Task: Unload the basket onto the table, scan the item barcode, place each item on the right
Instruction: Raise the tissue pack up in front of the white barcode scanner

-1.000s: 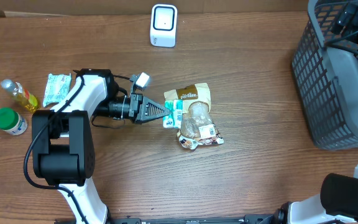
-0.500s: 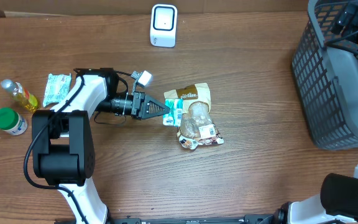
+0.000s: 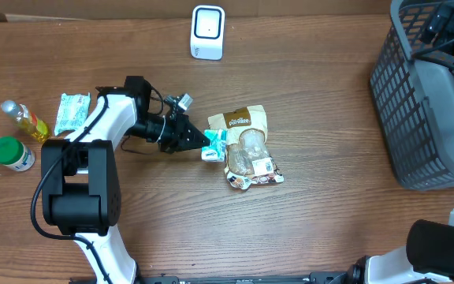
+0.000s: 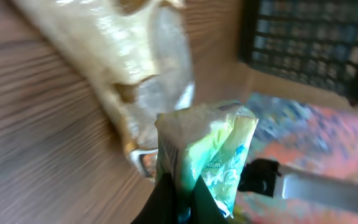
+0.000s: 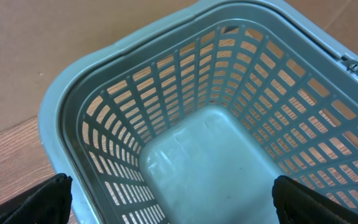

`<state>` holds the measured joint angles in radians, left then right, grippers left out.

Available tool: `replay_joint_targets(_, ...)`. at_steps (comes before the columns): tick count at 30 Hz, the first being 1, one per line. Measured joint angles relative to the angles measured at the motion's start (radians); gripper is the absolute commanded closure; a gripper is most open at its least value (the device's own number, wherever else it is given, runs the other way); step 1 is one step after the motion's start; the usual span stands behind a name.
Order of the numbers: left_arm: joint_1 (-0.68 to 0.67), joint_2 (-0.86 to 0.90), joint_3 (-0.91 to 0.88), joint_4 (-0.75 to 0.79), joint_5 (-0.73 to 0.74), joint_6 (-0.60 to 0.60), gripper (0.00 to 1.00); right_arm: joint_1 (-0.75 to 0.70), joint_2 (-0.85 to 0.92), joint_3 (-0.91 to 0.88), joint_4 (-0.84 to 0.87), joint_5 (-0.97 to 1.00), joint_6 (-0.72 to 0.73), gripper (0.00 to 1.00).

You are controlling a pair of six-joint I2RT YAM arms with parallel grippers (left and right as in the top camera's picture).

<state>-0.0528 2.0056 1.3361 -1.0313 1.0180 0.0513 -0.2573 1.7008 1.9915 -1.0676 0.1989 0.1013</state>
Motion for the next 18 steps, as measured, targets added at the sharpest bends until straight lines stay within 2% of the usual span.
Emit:
replay_joint_targets(6,0.0,0.001,0.188,-0.09,-0.15,-0.126,0.96,0.0,0.0,0.0,0.0,0.0,0.0,0.0)
replay_joint_targets(15,-0.003,0.001,0.753,-0.378,-0.554,-0.28,0.96,0.0,0.0,0.0,0.0,0.0,0.0,0.0)
replay_joint_targets(18,-0.019,-0.004,0.92,-0.406,-0.696,-0.315,0.96,0.0,0.0,0.0,0.0,0.0,0.0,0.0)
